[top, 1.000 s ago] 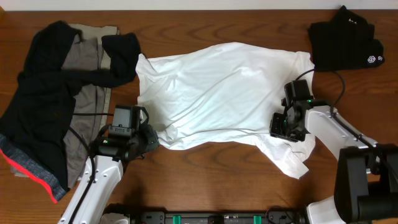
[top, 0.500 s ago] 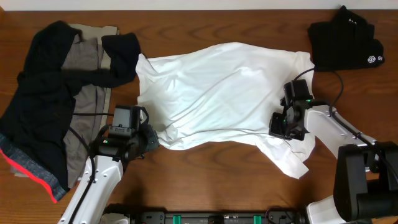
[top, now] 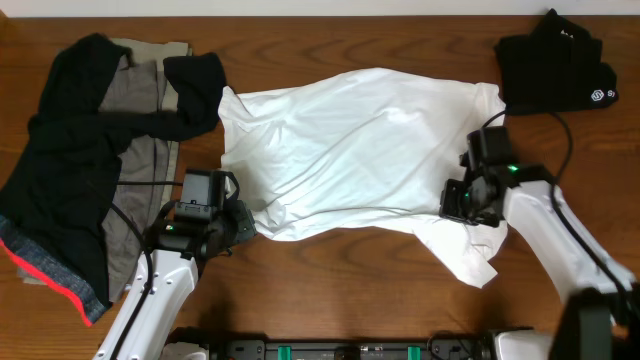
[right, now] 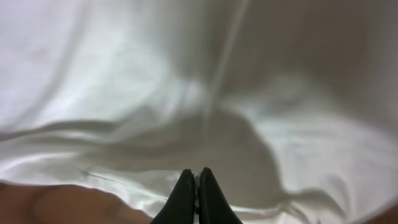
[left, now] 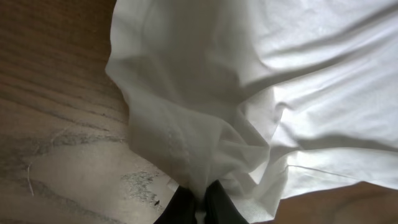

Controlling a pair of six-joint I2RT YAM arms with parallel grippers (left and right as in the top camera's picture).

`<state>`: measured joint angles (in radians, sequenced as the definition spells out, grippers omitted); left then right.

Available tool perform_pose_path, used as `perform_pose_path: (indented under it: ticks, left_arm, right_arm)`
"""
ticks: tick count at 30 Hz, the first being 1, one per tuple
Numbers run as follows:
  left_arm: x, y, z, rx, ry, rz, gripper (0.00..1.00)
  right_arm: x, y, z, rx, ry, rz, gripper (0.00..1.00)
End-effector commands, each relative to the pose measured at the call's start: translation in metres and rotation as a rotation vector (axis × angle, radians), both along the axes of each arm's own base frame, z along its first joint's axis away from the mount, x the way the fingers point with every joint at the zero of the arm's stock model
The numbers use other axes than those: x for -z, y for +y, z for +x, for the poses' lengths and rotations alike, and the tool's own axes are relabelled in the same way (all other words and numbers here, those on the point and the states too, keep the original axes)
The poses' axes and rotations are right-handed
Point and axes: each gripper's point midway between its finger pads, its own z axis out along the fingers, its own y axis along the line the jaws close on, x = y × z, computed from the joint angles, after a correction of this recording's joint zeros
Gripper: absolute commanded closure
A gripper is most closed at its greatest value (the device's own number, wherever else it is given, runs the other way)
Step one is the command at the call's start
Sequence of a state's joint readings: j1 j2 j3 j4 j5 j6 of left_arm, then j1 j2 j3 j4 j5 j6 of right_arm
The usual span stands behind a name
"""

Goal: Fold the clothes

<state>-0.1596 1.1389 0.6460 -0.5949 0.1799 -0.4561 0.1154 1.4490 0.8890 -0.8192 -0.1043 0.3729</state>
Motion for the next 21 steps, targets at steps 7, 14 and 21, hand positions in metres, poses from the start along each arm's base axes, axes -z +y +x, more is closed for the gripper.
perform_pose_path:
  ticks: [7,14,21]
  left_arm:
    - [-0.026,0.001,0.009,0.050,-0.065,0.032,0.94]
    - [-0.062,0.011,0.007,0.034,-0.132,0.079,0.94]
    - [-0.077,0.015,-0.013,0.020,-0.152,0.070,0.94]
  right_arm:
    - [-0.059,-0.017,-0.013,0.055,-0.140,0.011,0.99]
    - [-0.103,-0.024,-0.024,0.049,-0.277,-0.006,0.99]
    - [-0.130,-0.030,-0.038,0.051,-0.332,-0.033,0.99]
